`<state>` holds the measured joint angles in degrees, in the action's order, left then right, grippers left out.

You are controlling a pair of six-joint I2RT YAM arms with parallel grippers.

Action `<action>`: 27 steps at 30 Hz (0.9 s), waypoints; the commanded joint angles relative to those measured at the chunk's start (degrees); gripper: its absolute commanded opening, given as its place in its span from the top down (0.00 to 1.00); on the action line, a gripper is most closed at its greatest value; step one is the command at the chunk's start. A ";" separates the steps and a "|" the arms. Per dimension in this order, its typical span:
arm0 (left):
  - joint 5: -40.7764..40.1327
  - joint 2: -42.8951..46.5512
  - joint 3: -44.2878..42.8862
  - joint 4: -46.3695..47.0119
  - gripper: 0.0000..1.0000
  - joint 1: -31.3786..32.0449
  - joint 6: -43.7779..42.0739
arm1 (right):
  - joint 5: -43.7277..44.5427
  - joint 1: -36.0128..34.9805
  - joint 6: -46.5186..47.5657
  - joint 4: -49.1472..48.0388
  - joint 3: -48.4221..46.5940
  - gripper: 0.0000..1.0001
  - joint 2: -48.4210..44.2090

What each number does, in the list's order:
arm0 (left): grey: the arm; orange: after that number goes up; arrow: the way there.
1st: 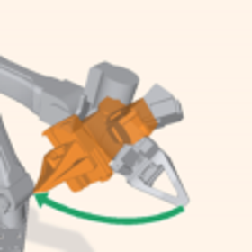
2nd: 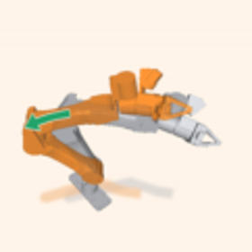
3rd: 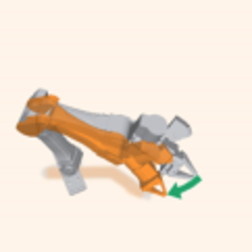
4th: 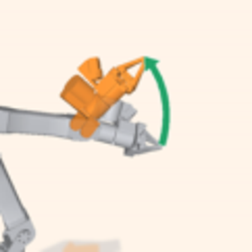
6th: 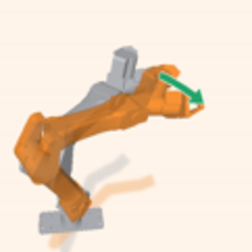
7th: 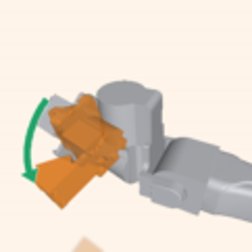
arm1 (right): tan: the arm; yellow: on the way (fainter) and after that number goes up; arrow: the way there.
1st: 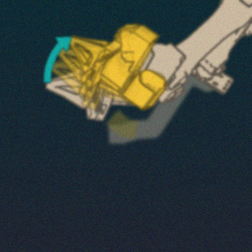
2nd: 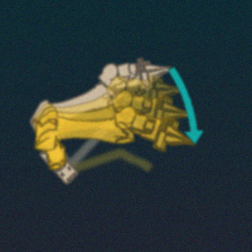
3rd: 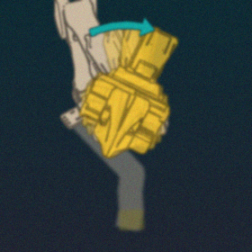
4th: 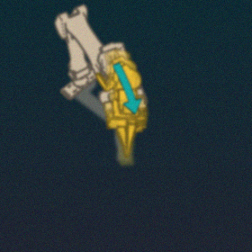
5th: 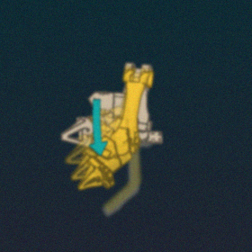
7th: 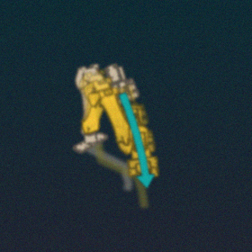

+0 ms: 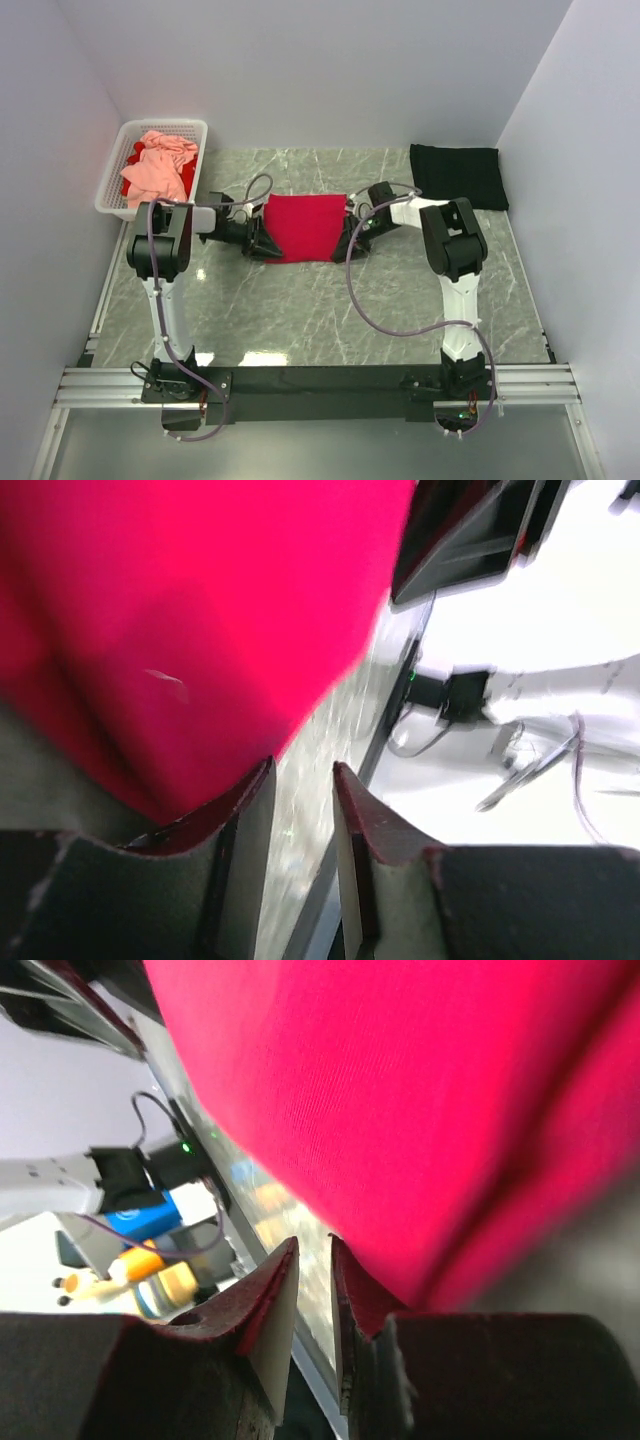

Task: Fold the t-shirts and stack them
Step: Fold the tshirt

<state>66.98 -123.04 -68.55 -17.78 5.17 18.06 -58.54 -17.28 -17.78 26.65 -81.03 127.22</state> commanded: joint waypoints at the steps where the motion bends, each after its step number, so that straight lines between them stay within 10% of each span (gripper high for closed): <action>1: 5.42 4.82 -7.96 -19.09 0.64 -0.07 -21.10 | 1.07 1.37 10.22 11.82 -4.29 0.73 -6.89; 4: 6.76 3.70 -15.43 -23.09 0.64 -0.34 -21.68 | 1.15 3.04 7.68 9.93 -10.71 0.72 -7.60; 17: -4.84 -14.49 -28.74 16.28 0.60 -2.09 16.11 | 7.12 3.22 -1.36 2.08 -34.61 0.66 16.12; 27: -7.75 -14.87 -31.46 4.45 0.56 -7.10 6.57 | 13.20 4.10 -2.09 4.62 -32.52 0.43 11.49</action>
<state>64.60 -140.64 -98.43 -8.19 0.23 32.32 -52.66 -13.67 -23.33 28.69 -114.30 143.26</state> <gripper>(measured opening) 0.425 0.536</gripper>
